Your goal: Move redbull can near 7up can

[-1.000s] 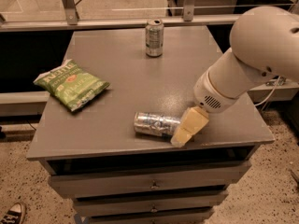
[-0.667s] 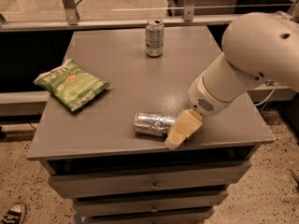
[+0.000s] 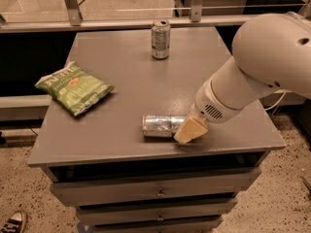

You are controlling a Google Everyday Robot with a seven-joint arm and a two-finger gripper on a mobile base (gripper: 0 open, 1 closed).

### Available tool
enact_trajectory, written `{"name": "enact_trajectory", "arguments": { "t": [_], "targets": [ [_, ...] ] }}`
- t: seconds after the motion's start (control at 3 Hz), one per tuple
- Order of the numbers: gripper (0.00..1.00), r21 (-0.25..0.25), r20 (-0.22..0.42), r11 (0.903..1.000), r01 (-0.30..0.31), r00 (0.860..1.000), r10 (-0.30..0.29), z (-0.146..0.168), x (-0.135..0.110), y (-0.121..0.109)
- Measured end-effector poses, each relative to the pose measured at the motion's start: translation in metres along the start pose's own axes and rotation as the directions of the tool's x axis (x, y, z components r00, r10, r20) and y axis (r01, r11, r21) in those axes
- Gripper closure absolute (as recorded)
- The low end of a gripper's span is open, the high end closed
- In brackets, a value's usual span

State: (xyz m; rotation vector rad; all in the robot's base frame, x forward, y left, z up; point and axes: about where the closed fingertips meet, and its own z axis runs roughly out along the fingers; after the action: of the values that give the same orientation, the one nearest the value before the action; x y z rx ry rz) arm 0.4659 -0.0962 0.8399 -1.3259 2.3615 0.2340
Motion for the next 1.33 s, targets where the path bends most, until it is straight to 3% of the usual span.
{"name": "enact_trajectory", "arguments": {
  "t": [0.33,0.67,1.0,1.33],
  "targets": [
    [0.62,0.043,0.018,0.9989,-0.017,1.0,0.016,-0.017,0.0,-0.005],
    [0.93,0.098,0.027,0.9944,-0.041,0.999,0.039,-0.035,0.007,-0.018],
    [1.0,0.171,0.038,0.984,-0.051,0.998,0.046,-0.057,0.013,-0.041],
    [1.0,0.182,0.06,0.9824,-0.04,0.998,0.03,-0.05,0.004,-0.048]
  ]
}}
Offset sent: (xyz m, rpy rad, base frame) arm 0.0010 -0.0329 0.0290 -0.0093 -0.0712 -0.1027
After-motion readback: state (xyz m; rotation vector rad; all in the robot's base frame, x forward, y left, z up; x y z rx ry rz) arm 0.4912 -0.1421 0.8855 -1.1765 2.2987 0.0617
